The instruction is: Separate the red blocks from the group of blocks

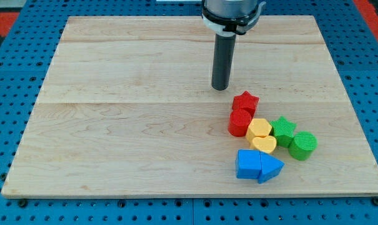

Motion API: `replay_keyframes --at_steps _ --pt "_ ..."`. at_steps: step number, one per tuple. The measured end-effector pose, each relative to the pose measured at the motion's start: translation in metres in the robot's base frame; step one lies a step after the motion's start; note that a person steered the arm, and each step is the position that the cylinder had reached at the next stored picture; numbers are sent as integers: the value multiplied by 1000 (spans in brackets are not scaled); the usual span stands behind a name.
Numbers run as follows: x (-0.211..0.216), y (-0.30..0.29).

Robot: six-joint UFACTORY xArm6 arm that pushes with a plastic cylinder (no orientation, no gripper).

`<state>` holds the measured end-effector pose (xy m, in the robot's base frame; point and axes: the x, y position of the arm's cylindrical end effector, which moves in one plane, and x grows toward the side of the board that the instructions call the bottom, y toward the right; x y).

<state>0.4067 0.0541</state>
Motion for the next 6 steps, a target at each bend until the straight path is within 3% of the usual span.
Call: replay_keyframes --at_steps 3,4,6 --pt "115 0" --pt "112 42" --pt "51 52"
